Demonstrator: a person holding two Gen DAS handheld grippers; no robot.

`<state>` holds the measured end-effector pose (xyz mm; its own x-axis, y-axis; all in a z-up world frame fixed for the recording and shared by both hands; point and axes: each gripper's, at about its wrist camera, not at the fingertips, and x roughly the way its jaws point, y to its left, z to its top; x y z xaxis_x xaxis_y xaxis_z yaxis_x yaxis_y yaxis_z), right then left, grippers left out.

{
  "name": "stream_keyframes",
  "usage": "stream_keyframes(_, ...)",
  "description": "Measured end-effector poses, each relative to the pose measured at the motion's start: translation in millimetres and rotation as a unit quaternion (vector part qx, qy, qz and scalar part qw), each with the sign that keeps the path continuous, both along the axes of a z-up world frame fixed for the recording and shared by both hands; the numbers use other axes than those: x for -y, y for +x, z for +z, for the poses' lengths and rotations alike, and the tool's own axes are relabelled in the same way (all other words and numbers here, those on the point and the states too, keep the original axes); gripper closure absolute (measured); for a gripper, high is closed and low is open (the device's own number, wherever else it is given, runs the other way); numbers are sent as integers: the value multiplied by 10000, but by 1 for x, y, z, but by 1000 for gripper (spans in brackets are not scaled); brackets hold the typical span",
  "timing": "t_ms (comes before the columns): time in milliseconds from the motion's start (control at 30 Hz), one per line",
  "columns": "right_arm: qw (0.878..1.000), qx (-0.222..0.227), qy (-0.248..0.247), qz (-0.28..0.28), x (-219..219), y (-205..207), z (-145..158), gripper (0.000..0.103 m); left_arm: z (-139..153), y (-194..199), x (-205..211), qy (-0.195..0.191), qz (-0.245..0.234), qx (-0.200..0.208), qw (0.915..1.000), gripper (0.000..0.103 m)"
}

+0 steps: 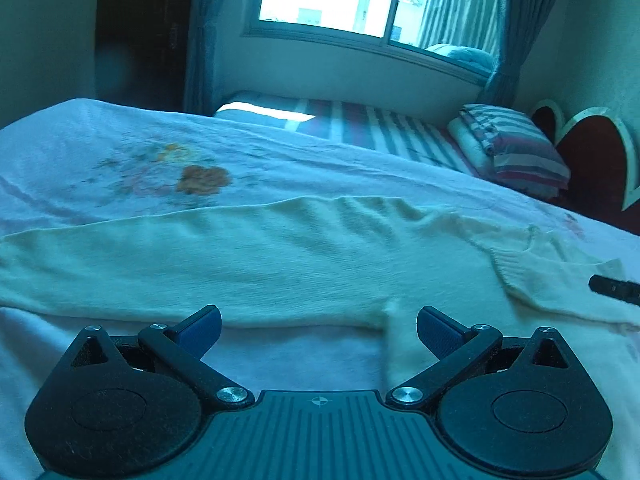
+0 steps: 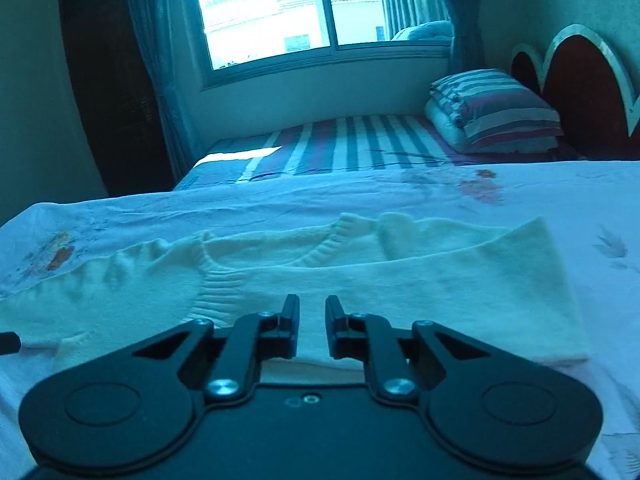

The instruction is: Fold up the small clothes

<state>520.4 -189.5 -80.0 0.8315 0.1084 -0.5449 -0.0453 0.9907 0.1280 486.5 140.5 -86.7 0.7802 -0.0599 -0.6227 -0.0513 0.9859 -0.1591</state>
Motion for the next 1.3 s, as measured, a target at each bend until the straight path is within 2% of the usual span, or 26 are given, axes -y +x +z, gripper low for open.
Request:
stream_keyframes(67,9998,-4,-64,-174,20,-9,1,88,0,14,28,-194,-242,-35,9995,0)
stream_keyframes(133,9994,-29,-119,-321,39,-15,-1,88,-3,28,60,-610,-494,-52,9969,1)
stream_keyframes(233,9989,-15,-72,-458,66,-25,-3,86,-12,47,100,-1159,-811,-302,9895,44)
stream_keyframes(267,9988,-18,-55,-490,73,-28,-4,86,-18,54,113,-1420,-849,-416,9853,45)
stream_keyframes(500,9968,-83,37,-797,123,-38,-14,86,-46,84,151,-2320,-673,-596,9686,45)
stream_keyframes(533,9965,-111,53,-825,128,-37,-15,86,-48,87,153,-2413,-665,-579,9664,55)
stream_keyframes(567,9962,-136,74,-857,133,-37,-17,86,-52,93,156,-2466,-674,-623,9648,78)
stream_keyframes(633,9959,-153,88,-887,140,-38,-19,86,-58,101,162,-2396,-672,-694,9660,101)
stream_keyframes(700,9959,-152,107,-889,143,-38,-19,86,-56,102,167,-2238,-698,-560,9705,101)
stream_keyframes(800,9961,-119,110,-862,145,-38,-17,86,-37,95,164,-2120,-838,-251,9733,101)
stream_keyframes(1000,9966,-51,160,-802,139,-36,-11,86,-9,87,123,-1775,-735,-3,9814,101)
stream_keyframes(1300,9977,-145,116,-657,116,-28,-14,86,-21,85,65,-1579,-460,-89,9863,101)
